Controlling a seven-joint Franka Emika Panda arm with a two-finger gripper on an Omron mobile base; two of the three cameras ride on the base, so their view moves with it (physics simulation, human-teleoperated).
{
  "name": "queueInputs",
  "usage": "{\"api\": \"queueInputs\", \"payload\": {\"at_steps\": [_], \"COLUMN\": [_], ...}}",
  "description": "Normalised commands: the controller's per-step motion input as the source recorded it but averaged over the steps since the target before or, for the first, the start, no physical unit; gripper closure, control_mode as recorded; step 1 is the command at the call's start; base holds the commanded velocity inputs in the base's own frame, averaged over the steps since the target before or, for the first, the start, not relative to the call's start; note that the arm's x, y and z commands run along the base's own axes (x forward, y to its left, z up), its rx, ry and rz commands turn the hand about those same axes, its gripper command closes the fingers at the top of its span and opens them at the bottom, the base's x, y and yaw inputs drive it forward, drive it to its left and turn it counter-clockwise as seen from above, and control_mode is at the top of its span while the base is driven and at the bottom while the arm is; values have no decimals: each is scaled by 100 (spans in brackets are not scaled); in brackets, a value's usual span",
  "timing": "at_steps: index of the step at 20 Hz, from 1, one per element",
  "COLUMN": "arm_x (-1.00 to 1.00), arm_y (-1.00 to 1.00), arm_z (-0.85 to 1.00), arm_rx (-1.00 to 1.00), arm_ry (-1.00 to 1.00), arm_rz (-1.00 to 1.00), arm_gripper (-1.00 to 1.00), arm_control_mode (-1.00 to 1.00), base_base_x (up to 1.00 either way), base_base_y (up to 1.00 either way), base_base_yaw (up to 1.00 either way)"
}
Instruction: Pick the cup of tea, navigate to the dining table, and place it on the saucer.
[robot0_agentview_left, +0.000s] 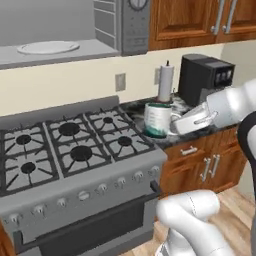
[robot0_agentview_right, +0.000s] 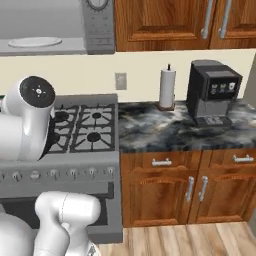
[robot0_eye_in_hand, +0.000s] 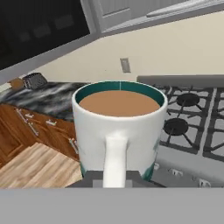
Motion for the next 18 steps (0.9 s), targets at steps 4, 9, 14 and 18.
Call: {"api": "queueInputs", "payload": {"at_steps": [4,9,14,18], "arm_x": [0,0,0,0], "arm_y": [0,0,0,0], "arm_z": [0,0,0,0], "arm_rx": [0,0,0,0], "arm_ry": [0,0,0,0], "arm_rz": [0,0,0,0], "arm_gripper": [100,100,100,100], "arm_control_mode": [100,100,100,100], "base_base_x": [3,4,2,0], "base_base_y": [0,0,11,25], "base_base_yaw": [-88,-88,-91,-96]}}
